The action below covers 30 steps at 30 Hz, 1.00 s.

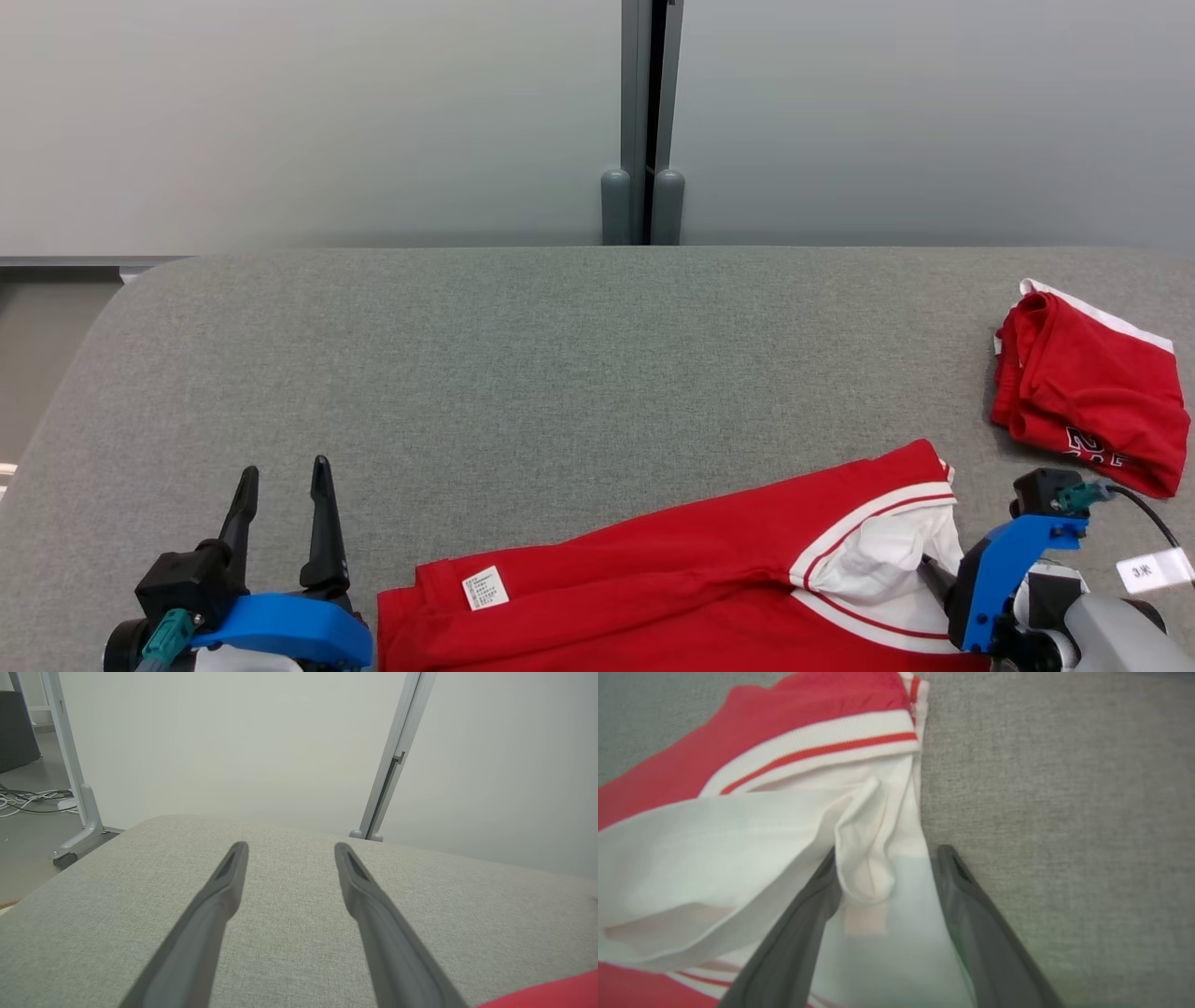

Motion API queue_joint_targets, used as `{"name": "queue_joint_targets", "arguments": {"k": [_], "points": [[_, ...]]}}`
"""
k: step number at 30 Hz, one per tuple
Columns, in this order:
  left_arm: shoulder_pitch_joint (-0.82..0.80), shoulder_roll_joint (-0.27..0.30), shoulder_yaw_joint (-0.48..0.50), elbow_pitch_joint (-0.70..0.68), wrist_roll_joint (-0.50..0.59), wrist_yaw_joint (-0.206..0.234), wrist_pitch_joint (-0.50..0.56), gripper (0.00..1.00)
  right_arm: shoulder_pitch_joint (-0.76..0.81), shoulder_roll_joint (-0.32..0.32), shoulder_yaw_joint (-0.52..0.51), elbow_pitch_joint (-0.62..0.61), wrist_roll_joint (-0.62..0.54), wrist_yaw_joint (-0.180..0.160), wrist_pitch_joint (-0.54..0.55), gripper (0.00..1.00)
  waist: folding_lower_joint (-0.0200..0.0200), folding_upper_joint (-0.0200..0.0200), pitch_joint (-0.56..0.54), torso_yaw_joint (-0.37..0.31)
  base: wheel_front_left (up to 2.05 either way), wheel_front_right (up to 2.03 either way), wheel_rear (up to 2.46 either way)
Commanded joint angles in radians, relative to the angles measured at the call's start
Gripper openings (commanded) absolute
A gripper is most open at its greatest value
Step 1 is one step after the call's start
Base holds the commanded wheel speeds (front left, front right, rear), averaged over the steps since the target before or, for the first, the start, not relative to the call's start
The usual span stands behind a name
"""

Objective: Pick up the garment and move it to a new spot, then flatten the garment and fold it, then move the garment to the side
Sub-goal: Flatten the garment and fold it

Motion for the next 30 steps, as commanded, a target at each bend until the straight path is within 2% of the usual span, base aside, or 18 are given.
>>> {"name": "queue_joint_targets", "arguments": {"k": [1,2,4,5,6,13,18,27,30], "points": [[-0.013,-0.005,0.006,0.006,0.009,-0.007,-0.004,1.00,0.035,0.046,0.054,0.031,0.009,0.005,0.083,0.80,0.0001,0.0001,0.000,0.000,0.00,0.00,0.00],[-0.013,-0.007,0.008,0.011,0.011,-0.010,-0.004,1.00,0.041,0.056,0.074,0.031,0.024,0.007,0.125,0.73,0.0001,0.0001,-0.002,0.001,0.00,0.00,0.00],[-0.015,-0.010,0.012,0.019,0.017,-0.015,-0.004,1.00,0.037,0.057,0.108,0.012,0.043,0.008,0.163,0.49,0.0001,0.0001,-0.005,0.003,0.00,0.00,0.00],[-0.016,-0.012,0.014,0.022,0.019,-0.017,-0.004,1.00,0.029,0.054,0.112,-0.001,0.054,0.008,0.154,0.44,0.0001,0.0001,-0.008,0.003,0.00,0.00,0.00],[-0.015,-0.013,0.017,0.025,0.020,-0.021,-0.004,1.00,0.023,0.048,0.116,-0.010,0.060,0.008,0.139,0.00,0.0001,0.0001,-0.011,0.004,0.00,0.00,0.00],[-0.006,-0.025,0.031,0.042,0.036,-0.034,-0.004,1.00,-0.019,-0.011,0.113,-0.024,0.093,0.003,0.030,0.00,0.0001,0.0001,-0.024,0.002,0.00,0.00,0.00],[0.001,-0.033,0.040,0.050,0.045,-0.042,-0.004,1.00,-0.049,-0.057,0.099,-0.009,0.108,0.002,-0.009,0.00,0.0001,0.0001,-0.027,-0.008,0.00,0.00,0.00],[0.006,-0.046,0.061,0.064,0.053,-0.056,-0.004,1.00,-0.092,-0.150,0.065,0.016,0.069,0.002,-0.083,0.00,0.0001,0.0001,-0.027,-0.030,0.00,0.00,0.00],[0.006,-0.048,0.066,0.066,0.056,-0.059,-0.004,1.00,-0.097,-0.145,0.062,0.005,0.059,0.002,-0.102,0.00,0.0001,0.0001,-0.028,-0.032,0.00,0.00,0.00]]}}
